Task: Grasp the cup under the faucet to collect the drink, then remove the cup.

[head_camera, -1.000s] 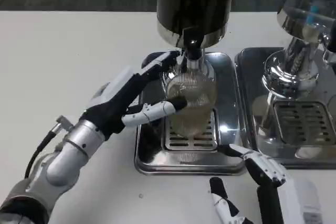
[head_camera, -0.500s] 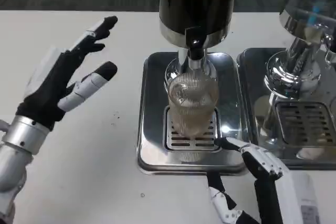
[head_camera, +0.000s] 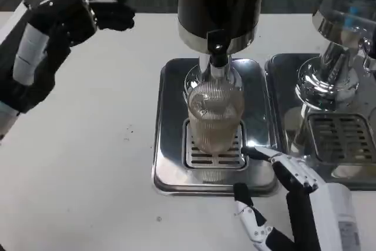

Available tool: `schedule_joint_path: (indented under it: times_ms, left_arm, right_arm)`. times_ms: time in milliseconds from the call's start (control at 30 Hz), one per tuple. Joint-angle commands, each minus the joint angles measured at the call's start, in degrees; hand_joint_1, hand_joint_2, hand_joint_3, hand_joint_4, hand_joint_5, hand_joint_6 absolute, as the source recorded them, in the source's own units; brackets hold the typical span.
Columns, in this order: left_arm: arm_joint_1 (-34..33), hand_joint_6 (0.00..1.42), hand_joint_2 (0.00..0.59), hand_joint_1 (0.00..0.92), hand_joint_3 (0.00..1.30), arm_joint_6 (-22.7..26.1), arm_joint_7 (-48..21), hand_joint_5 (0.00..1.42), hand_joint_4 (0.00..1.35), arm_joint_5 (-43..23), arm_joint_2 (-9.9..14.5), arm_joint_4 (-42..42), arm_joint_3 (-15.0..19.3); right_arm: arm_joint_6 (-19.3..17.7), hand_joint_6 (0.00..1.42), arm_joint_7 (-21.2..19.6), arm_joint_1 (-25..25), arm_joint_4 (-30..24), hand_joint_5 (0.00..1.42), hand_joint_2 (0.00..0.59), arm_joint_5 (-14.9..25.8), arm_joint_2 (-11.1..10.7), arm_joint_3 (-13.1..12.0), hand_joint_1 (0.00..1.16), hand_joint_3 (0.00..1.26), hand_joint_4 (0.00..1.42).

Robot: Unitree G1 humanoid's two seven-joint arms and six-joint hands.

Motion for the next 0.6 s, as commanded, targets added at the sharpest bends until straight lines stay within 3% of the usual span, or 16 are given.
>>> schedule_joint_path:
  times_ms: [33,300,600]
  left_arm:
    - [-2.6,0.24,0.116,0.0,0.31,9.6,-5.8,0.32,0.31,-2.7,-1.0,-3.1,0.8]
    - [-6.3,0.15,0.129,0.0,0.21,22.1,-10.5,0.22,0.16,-3.9,-3.5,-5.1,1.6]
    - [-10.1,0.12,0.133,0.0,0.17,25.0,-12.4,0.19,0.12,-0.9,-6.3,-3.3,0.7]
  right_arm:
    - [-0.7,0.39,-0.2,-0.5,0.9,0.36,0.406,0.3,0.3,0.0,0.46,0.41,0.38]
    - [-0.8,0.39,-1.2,-0.3,1.9,0.36,0.409,0.4,1.2,0.0,0.46,0.41,0.38]
    - [-0.7,0.39,-2.2,-0.4,2.8,0.36,0.413,0.5,2.2,0.1,0.45,0.41,0.38]
